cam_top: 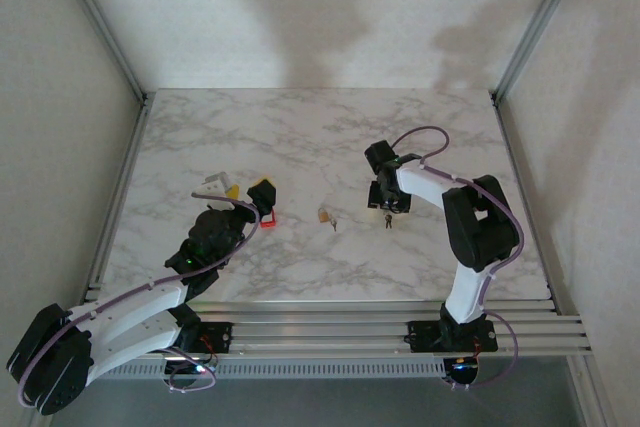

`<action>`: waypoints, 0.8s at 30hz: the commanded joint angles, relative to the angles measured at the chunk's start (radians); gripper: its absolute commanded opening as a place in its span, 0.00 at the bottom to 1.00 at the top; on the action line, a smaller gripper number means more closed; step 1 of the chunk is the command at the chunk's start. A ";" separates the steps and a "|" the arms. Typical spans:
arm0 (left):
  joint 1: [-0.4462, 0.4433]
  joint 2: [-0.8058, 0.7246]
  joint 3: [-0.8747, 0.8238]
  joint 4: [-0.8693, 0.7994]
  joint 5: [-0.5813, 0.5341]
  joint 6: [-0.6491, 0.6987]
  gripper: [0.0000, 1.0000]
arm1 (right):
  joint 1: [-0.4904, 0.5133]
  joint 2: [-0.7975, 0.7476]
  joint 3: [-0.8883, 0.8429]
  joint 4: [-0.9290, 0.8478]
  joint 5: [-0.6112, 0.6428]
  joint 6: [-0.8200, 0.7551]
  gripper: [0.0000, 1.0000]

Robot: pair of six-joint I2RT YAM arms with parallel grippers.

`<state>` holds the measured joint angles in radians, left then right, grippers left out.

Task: Lock with the key

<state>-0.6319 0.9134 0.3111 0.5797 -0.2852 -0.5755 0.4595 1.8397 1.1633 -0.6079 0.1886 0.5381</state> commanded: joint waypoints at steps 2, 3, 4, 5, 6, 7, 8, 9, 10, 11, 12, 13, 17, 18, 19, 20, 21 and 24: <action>-0.008 0.003 0.011 -0.003 -0.015 0.018 1.00 | -0.010 0.019 0.012 0.010 0.004 -0.006 0.57; -0.008 0.003 0.011 -0.003 -0.016 0.019 1.00 | -0.011 0.020 0.013 0.011 0.003 -0.008 0.56; -0.008 0.003 0.011 -0.003 -0.017 0.018 1.00 | -0.011 0.022 0.011 0.013 0.004 -0.008 0.55; -0.009 0.003 0.011 -0.003 -0.018 0.019 1.00 | -0.012 0.023 0.010 0.016 0.003 -0.008 0.54; -0.008 0.003 0.011 -0.003 -0.017 0.019 0.99 | -0.012 0.025 0.011 0.017 0.001 -0.008 0.54; -0.008 0.003 0.011 -0.004 -0.018 0.019 1.00 | -0.013 0.028 0.012 0.019 -0.001 -0.008 0.53; -0.008 0.004 0.011 -0.004 -0.019 0.019 1.00 | -0.013 0.030 0.009 0.022 -0.001 -0.010 0.51; -0.008 0.004 0.011 -0.004 -0.019 0.019 1.00 | -0.014 0.031 0.009 0.024 0.000 -0.009 0.50; -0.008 0.005 0.011 -0.004 -0.019 0.019 0.99 | -0.016 0.032 0.009 0.026 -0.001 -0.009 0.49; -0.009 0.004 0.011 -0.004 -0.019 0.019 1.00 | -0.016 0.034 0.009 0.027 0.000 -0.010 0.48; -0.009 0.004 0.011 -0.004 -0.019 0.020 1.00 | -0.016 0.037 0.009 0.029 -0.003 -0.011 0.48; -0.008 0.003 0.011 -0.004 -0.019 0.019 1.00 | -0.017 0.039 0.009 0.030 -0.003 -0.010 0.48; -0.008 0.003 0.011 -0.006 -0.020 0.022 1.00 | -0.020 0.046 0.009 0.034 -0.006 -0.011 0.48; -0.008 0.002 0.011 -0.006 -0.020 0.020 1.00 | -0.020 0.048 0.009 0.035 -0.006 -0.010 0.48; -0.008 0.002 0.011 -0.006 -0.020 0.022 1.00 | -0.021 0.047 0.010 0.036 -0.009 -0.010 0.46; -0.008 0.001 0.011 -0.007 -0.020 0.021 1.00 | -0.022 0.048 0.008 0.037 -0.011 -0.010 0.45; -0.008 0.002 0.011 -0.007 -0.020 0.022 1.00 | -0.022 0.047 0.006 0.040 -0.012 -0.009 0.45; -0.008 0.000 0.012 -0.007 -0.022 0.023 1.00 | -0.022 0.048 0.002 0.045 -0.013 -0.010 0.43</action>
<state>-0.6319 0.9134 0.3111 0.5793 -0.2859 -0.5713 0.4492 1.8599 1.1633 -0.5728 0.1715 0.5350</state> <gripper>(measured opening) 0.996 0.436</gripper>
